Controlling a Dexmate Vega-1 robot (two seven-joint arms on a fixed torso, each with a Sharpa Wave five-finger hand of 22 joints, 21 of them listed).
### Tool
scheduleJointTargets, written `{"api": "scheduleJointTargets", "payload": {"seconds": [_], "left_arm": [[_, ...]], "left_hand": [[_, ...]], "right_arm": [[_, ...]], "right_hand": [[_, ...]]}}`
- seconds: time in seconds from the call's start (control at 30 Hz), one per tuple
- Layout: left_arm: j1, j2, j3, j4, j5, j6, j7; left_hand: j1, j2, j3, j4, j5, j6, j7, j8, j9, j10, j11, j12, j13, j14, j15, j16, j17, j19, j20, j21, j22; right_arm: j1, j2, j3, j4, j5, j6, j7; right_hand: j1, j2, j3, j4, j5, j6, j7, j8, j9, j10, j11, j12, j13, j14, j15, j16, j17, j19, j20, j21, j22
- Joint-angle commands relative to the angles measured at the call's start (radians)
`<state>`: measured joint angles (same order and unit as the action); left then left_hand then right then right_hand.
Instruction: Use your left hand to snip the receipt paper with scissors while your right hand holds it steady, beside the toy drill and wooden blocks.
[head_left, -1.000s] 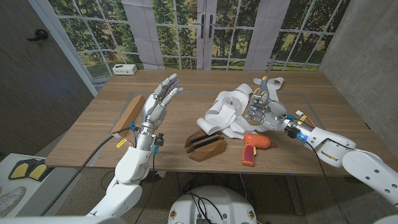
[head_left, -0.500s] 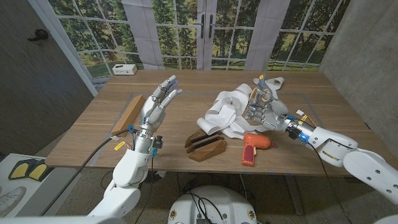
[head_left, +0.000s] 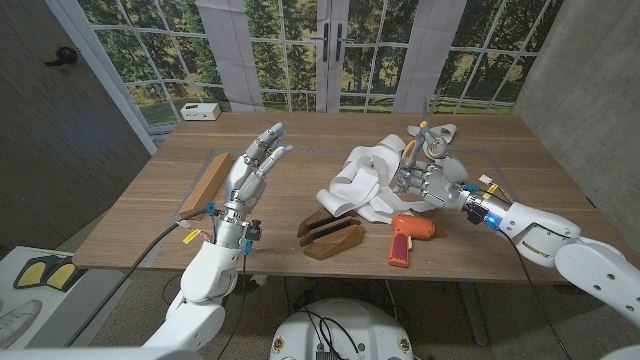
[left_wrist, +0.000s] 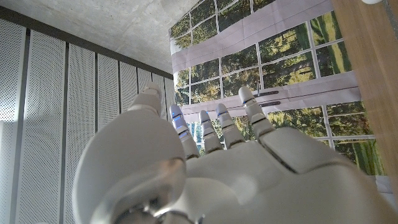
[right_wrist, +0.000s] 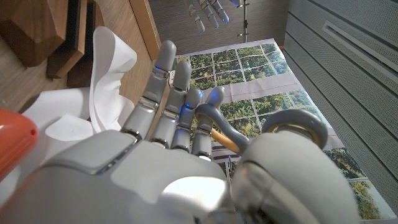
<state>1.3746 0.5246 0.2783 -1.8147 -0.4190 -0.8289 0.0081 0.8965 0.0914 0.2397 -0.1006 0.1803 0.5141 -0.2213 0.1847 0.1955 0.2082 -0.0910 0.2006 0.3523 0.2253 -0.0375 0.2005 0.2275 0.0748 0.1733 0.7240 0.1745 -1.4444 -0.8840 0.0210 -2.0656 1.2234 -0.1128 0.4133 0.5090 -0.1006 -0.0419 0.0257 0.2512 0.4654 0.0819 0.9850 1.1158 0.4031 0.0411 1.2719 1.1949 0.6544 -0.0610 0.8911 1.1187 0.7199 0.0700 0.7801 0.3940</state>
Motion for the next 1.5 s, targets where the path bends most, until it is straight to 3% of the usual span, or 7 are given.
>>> {"api": "scheduleJointTargets", "payload": {"seconds": [0.03, 0.73, 0.93, 1.17, 1.5], "left_arm": [[-0.002, 0.001, 0.000, 0.011, -0.018, 0.001, -0.006], [-0.012, 0.016, -0.013, 0.009, -0.014, 0.035, 0.002], [-0.011, 0.038, -0.036, -0.026, 0.040, 0.078, 0.026], [0.005, 0.047, -0.071, -0.038, 0.045, 0.111, 0.060], [0.029, 0.104, -0.145, -0.093, 0.117, 0.176, 0.085]], "left_hand": [[0.002, 0.010, 0.005, -0.002, 0.001, 0.000, 0.000, 0.006, -0.001, 0.003, -0.007, 0.008, -0.001, 0.010, -0.017, 0.008, 0.002, 0.001, 0.003, -0.003, 0.003], [0.000, 0.012, 0.008, -0.007, 0.001, 0.000, 0.000, 0.006, -0.001, 0.005, -0.009, 0.010, -0.008, 0.011, -0.017, 0.008, -0.002, 0.003, 0.002, -0.009, 0.003], [-0.008, 0.010, 0.005, -0.005, 0.000, 0.000, 0.001, 0.006, -0.001, 0.009, -0.008, 0.011, -0.011, 0.014, -0.015, 0.010, -0.003, 0.003, 0.003, -0.011, 0.003], [-0.037, 0.013, 0.001, 0.004, 0.002, -0.042, 0.039, -0.007, -0.002, 0.025, -0.005, 0.019, -0.020, 0.018, -0.009, 0.013, -0.004, 0.001, 0.010, -0.023, 0.004], [-0.038, 0.011, 0.006, -0.006, 0.011, -0.082, 0.056, -0.012, -0.001, 0.027, -0.008, 0.020, -0.027, -0.003, 0.004, 0.004, -0.009, -0.009, 0.021, -0.036, 0.004]], "right_arm": [[-0.003, 0.003, 0.007, 0.001, -0.007, 0.012, 0.008], [-0.014, -0.005, 0.030, 0.007, -0.019, 0.026, 0.036], [-0.024, -0.008, 0.040, 0.003, -0.025, 0.026, 0.039], [-0.042, -0.013, 0.052, -0.003, -0.036, 0.024, 0.037], [-0.053, -0.017, 0.065, -0.005, -0.039, 0.017, 0.052]], "right_hand": [[-0.026, -0.006, -0.021, 0.008, -0.004, -0.008, 0.010, -0.004, 0.007, -0.010, 0.011, 0.000, 0.010, -0.007, -0.019, -0.007, -0.001, -0.003, 0.010, -0.005, -0.011], [-0.154, -0.043, -0.107, 0.067, 0.005, -0.013, 0.041, -0.037, -0.016, -0.043, 0.045, -0.010, -0.001, -0.033, 0.018, -0.037, -0.023, -0.023, 0.033, -0.037, -0.076], [-0.158, -0.034, -0.113, 0.073, 0.012, -0.013, 0.043, -0.042, -0.018, -0.048, 0.049, -0.009, 0.001, -0.038, 0.019, -0.039, -0.024, -0.024, 0.033, -0.042, -0.088], [-0.151, -0.025, -0.115, 0.072, 0.018, -0.013, 0.040, -0.043, -0.017, -0.045, 0.051, -0.010, -0.002, -0.038, 0.021, -0.041, -0.030, -0.025, 0.034, -0.045, -0.098], [-0.144, -0.016, -0.122, 0.074, 0.025, -0.013, 0.041, -0.051, -0.023, -0.050, 0.050, -0.018, -0.011, -0.042, 0.022, -0.051, -0.046, -0.029, 0.034, -0.052, -0.115]]}}
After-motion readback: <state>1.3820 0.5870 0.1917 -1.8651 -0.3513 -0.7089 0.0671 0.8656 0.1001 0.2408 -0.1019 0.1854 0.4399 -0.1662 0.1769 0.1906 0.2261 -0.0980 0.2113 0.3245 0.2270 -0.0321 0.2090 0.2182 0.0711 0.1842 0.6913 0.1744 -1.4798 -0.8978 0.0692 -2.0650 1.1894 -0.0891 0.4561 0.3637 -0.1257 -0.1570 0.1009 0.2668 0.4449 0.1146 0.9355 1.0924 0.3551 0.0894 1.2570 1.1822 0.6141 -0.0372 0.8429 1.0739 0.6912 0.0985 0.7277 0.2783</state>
